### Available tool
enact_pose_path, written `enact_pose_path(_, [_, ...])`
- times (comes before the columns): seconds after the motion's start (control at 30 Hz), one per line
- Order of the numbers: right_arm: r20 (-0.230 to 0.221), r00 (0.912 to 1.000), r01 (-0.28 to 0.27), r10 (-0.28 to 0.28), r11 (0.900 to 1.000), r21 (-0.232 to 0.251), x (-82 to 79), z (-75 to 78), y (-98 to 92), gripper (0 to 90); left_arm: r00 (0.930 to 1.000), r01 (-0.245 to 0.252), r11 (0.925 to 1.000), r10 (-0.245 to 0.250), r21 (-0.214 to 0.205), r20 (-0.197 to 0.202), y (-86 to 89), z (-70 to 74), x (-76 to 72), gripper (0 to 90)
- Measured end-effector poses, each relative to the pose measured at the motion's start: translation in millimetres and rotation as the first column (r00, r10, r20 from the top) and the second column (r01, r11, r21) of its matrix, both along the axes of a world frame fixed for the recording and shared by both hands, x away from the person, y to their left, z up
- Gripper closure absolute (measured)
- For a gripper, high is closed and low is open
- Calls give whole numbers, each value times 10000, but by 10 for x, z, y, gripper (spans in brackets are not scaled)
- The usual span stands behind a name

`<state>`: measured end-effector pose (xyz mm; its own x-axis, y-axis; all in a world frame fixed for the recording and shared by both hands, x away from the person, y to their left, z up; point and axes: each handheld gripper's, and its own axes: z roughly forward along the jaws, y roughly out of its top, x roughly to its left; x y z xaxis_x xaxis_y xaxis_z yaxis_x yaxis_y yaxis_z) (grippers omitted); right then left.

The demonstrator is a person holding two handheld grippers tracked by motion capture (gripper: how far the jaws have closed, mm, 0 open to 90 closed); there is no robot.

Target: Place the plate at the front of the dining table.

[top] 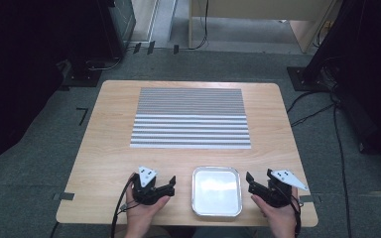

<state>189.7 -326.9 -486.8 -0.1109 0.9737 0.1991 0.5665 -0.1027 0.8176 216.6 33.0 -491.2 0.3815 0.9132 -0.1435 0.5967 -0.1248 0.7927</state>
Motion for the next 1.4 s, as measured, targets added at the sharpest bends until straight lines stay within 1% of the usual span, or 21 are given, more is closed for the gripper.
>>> enact_pose_path(0.03, [66,9998,-173,172,9997,162,-8,6,8,257,9997,246,9997,-246,11,-5,-117,1,-24,168])
enact_pose_path(0.1, [254,9991,-336,329,9990,282,-18,12,7,337,9995,326,9995,-326,-26,19,-209,-4,-49,223])
enact_pose_path(0.17, [346,9987,-377,364,9986,378,-23,13,9,357,9991,425,9991,-425,-48,-1,-247,-8,-57,239])
enact_pose_path(0.2, [644,9968,-514,478,9971,554,-33,8,10,384,9983,582,9981,-584,-192,-80,-314,-14,-70,254])
enact_pose_path(0.27, [843,9949,-618,548,9947,820,-41,5,20,403,9975,685,9971,-690,-341,-134,-370,-17,-82,283])
enact_pose_path(0.3, [843,9949,-618,548,9947,820,-41,5,20,403,9975,685,9971,-690,-341,-134,-370,-17,-82,301])
enact_pose_path(0.37, [859,9931,-901,800,9887,1200,-51,-7,51,456,9965,802,9952,-814,-555,-195,-433,-15,-103,329])
enact_pose_path(0.43, [432,9930,-1147,1098,9842,1352,-49,-14,79,482,9958,881,9936,-897,-701,-198,-475,-14,-120,357])
enact_pose_path(0.47, [432,9930,-1147,1098,9842,1352,-49,-14,79,482,9958,881,9936,-897,-701,-198,-475,-14,-120,382])
enact_pose_path(0.5, [195,9931,-1174,1159,9848,1279,-50,-22,101,492,9961,859,9938,-871,-709,-137,-500,-14,-133,382])
enact_pose_path(0.53, [-171,9924,-1188,1222,9837,1353,-49,-29,125,524,9961,861,9940,-871,-672,-122,-512,-14,-138,431])
enact_pose_path(0.57, [-241,9909,-1271,1326,9790,1595,-48,-32,133,565,9961,856,9945,-867,-602,-152,-544,-21,-148,444])
enact_pose_path(0.6, [-241,9909,-1271,1326,9790,1595,-48,-32,133,565,9961,856,9945,-867,-602,-152,-544,-21,-148,453])
enact_pose_path(0.63, [-297,9902,-1284,1368,9721,1962,-58,-34,152,638,9973,715,9967,-721,-389,-143,-577,-34,-163,471])
enact_pose_path(0.77, [-396,9911,-1163,1270,9717,2054,-54,-62,161,726,9980,596,9980,-601,-226,-216,-613,-60,-176,554])
enact_pose_path(0.9, [-673,9915,-915,1112,9650,2457,-50,-85,130,785,9960,830,9958,-841,-384,-292,-628,-72,-195,628])
enact_pose_path(0.97, [-841,9906,-835,1080,9636,2538,-47,-96,123,812,9933,1110,9935,-1117,-240,-297,-664,-83,-231,660])
enact_pose_path(1.07, [-1089,9867,-851,1208,9539,2877,-40,-111,135,841,9912,1273,9917,-1279,-198,-351,-692,-92,-253,701])
enact_pose_path(1.13, [-1192,9844,-918,1292,9561,2783,-38,-121,162,850,9905,1310,9913,-1314,-137,-416,-704,-100,-255,721])
enact_pose_path(1.27, [-1437,9823,-836,1203,9675,2388,-41,-145,214,868,9922,1194,9928,-1192,39,-357,-702,-109,-264,784])
enact_pose_path(1.4, [-1494,9824,-743,1121,9684,2381,-44,-151,225,872,9930,1165,9930,-1161,187,-223,-718,-109,-271,798])
